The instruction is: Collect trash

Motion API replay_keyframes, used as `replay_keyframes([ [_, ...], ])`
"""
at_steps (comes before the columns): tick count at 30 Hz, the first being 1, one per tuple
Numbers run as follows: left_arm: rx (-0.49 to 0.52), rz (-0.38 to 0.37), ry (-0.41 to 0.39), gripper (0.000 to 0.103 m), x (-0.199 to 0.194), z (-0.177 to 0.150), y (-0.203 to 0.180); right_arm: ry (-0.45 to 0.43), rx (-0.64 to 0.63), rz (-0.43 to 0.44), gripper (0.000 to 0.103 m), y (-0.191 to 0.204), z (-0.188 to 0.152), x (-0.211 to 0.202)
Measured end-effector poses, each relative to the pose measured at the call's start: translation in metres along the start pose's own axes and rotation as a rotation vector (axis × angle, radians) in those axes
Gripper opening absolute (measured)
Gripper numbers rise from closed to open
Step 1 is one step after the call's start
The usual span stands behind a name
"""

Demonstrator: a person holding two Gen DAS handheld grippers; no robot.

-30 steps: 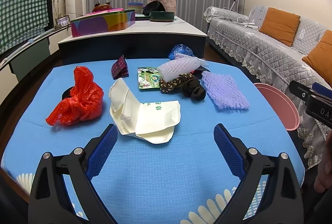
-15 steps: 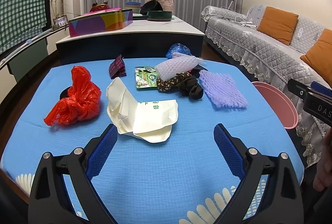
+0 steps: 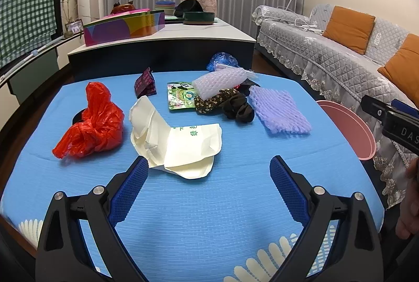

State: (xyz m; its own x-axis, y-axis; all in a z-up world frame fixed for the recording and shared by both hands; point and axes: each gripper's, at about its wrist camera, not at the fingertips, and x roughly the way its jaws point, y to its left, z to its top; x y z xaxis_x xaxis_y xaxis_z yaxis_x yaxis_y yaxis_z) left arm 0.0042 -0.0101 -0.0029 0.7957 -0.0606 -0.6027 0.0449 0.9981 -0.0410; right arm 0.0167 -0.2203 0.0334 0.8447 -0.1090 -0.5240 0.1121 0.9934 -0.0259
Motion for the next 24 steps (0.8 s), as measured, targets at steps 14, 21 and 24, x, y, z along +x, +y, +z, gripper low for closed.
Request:
replay_keyframes([
  [14,0.0,-0.003,-0.001,0.091,-0.0005,-0.0008,-0.0005,-0.02,-0.004,0.006,0.088,0.0023,-0.0004,-0.003],
  [21,0.0,-0.003,-0.002,0.091,-0.002,-0.0003,-0.0014,-0.022,-0.004,0.01,0.088,0.0043,-0.0013,-0.0027],
  [24,0.001,-0.003,-0.005,0.091,-0.002,-0.0006,-0.0018,-0.02,0.0,0.006,0.088,0.0034,-0.001,-0.0026],
])
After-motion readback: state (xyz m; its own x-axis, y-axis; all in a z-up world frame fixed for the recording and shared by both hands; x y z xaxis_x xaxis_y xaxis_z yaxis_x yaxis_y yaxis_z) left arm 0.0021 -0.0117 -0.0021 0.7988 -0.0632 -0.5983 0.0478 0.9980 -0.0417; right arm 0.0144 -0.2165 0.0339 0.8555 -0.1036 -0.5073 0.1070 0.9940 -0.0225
